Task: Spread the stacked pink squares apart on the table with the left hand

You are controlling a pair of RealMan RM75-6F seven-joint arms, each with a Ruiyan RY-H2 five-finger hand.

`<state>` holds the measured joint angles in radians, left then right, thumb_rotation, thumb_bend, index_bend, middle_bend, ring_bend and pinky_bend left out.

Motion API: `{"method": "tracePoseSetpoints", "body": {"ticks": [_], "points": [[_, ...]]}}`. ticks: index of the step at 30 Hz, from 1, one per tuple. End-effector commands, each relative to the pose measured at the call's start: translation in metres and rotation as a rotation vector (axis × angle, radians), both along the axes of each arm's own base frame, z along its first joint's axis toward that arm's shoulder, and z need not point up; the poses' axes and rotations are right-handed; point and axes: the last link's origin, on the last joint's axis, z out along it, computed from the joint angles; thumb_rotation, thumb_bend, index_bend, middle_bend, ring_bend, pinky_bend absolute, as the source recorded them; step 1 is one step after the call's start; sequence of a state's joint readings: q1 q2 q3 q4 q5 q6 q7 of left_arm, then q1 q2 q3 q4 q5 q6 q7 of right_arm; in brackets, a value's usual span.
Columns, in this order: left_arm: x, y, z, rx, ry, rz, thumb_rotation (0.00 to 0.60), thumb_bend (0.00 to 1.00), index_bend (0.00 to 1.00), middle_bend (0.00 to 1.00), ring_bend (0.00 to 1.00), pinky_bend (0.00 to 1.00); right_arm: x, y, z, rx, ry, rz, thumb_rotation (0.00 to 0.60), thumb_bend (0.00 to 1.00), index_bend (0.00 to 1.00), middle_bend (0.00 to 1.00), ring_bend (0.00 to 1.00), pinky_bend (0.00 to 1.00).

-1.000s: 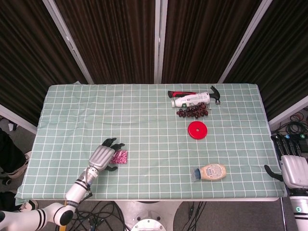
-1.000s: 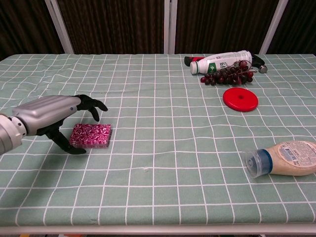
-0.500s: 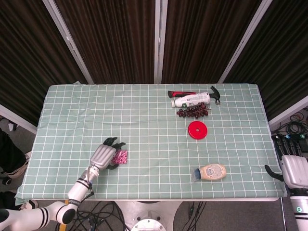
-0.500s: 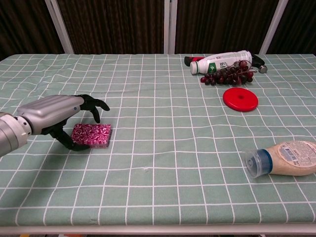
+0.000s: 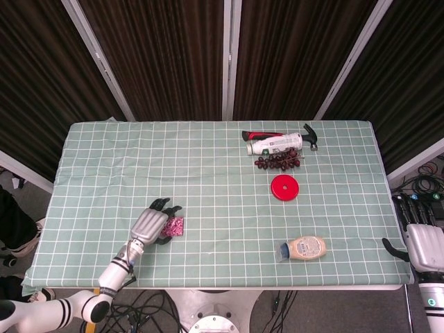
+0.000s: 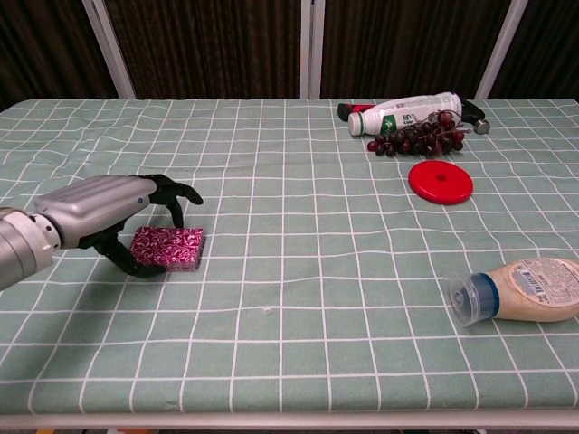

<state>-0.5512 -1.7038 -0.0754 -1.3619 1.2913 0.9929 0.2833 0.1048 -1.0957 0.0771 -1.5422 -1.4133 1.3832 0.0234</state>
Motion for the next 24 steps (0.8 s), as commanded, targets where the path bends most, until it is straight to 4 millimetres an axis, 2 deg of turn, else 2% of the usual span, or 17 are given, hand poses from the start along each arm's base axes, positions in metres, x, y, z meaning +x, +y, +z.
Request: {"method": "tracePoseSetpoints", "body": {"ticks": [1, 11, 15, 24], "points": [[-0.0003, -0.0003, -0.0007, -0.001, 0.002, -0.001, 0.6, 0.22, 0.18, 0.33, 0.06, 0.1, -0.0003, -0.0001, 0.0001, 0.0, 0.0, -0.001, 0.6, 0.17, 0.0, 0.0, 0.0, 0.0], [0.0006, 0.0015, -0.0004, 0.014, -0.003, 0.002, 0.6, 0.23, 0.19, 0.34, 0.06, 0.1, -0.0009, 0.0, 0.0, -0.001, 0.0, -0.003, 0.6, 0.17, 0.0, 0.0, 0.0, 0.0], [-0.0004, 0.0024, 0.0002, 0.029, -0.001, 0.005, 0.6, 0.23, 0.2, 0.38, 0.1, 0.1, -0.0008, 0.0003, 0.0001, -0.001, 0.0, -0.002, 0.6, 0.17, 0.0, 0.0, 0.0, 0.0], [-0.0001, 0.0015, -0.0009, 0.023, -0.002, 0.0, 0.6, 0.24, 0.21, 0.4, 0.11, 0.1, -0.0012, 0.0003, 0.0006, -0.003, 0.0, -0.004, 0.6, 0.17, 0.0, 0.0, 0.0, 0.0]]}}
